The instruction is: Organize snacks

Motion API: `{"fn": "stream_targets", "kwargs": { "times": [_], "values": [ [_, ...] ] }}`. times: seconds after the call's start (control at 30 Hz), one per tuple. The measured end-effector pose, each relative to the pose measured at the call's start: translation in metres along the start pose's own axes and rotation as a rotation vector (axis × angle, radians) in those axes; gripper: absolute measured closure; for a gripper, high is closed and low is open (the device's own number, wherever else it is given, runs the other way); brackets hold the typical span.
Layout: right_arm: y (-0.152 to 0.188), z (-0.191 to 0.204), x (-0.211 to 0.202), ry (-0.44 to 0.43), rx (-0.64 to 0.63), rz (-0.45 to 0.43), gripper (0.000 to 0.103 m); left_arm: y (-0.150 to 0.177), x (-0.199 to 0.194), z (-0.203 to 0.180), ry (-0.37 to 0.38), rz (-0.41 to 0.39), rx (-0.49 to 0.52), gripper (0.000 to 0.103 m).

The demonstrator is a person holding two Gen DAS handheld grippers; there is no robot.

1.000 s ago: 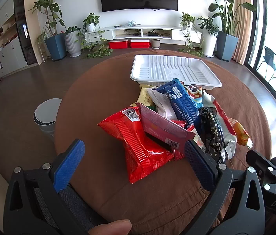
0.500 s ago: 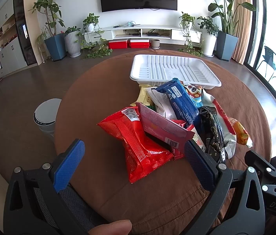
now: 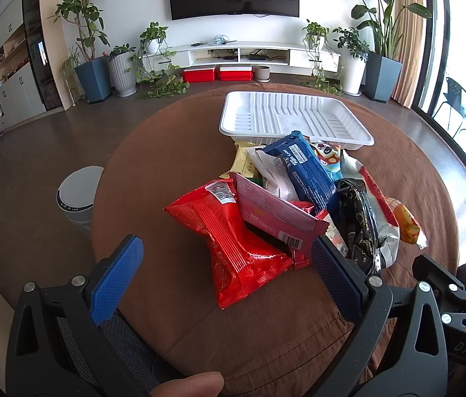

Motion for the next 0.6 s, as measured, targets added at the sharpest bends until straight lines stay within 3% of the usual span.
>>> {"fn": "stream_targets", "kwargs": {
  "times": [0.6],
  "values": [
    [0.0051, 0.0007, 0.0024, 0.002, 0.000, 0.005, 0.000, 0.0001, 0.0002, -0.0001, -0.001, 0.001, 0.000, 0.000]
  ]
}}
Point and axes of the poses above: each gripper's, at about its wrist camera, not at the fingertips, and x roughly the way its jaws point, z to its left, y to its underside, the point moved 9 cm from there along x, roughly the way its jaws point, and after that the axes turned 15 degrees about z, right-handed, at the moved point
